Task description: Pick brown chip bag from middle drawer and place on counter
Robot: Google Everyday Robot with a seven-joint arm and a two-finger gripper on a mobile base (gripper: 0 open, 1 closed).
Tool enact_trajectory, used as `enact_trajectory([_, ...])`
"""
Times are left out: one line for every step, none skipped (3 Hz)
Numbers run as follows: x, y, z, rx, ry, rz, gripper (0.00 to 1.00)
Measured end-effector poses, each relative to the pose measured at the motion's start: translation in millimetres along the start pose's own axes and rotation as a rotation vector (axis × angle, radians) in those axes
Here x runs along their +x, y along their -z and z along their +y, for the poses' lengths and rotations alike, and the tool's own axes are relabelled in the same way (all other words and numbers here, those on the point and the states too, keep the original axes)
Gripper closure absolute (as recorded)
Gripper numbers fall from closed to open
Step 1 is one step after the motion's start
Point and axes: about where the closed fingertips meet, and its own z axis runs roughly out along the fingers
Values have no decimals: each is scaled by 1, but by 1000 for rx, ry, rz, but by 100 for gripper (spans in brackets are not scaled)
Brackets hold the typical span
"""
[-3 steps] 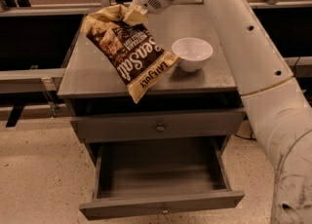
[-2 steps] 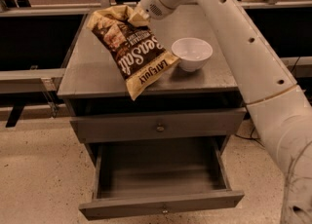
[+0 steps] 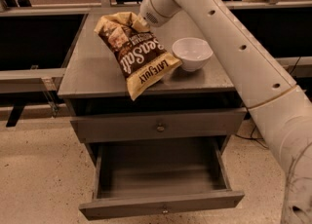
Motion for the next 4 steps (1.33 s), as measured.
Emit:
enact_trajectory([-1, -14, 6, -74, 19, 17, 36])
enact_trajectory([-3, -13, -8, -132, 95, 23, 13])
enact_trajectory([-16, -8, -21, -147, 153, 32, 0])
enact_trajectory([-18, -9, -25, -143, 150, 25, 0])
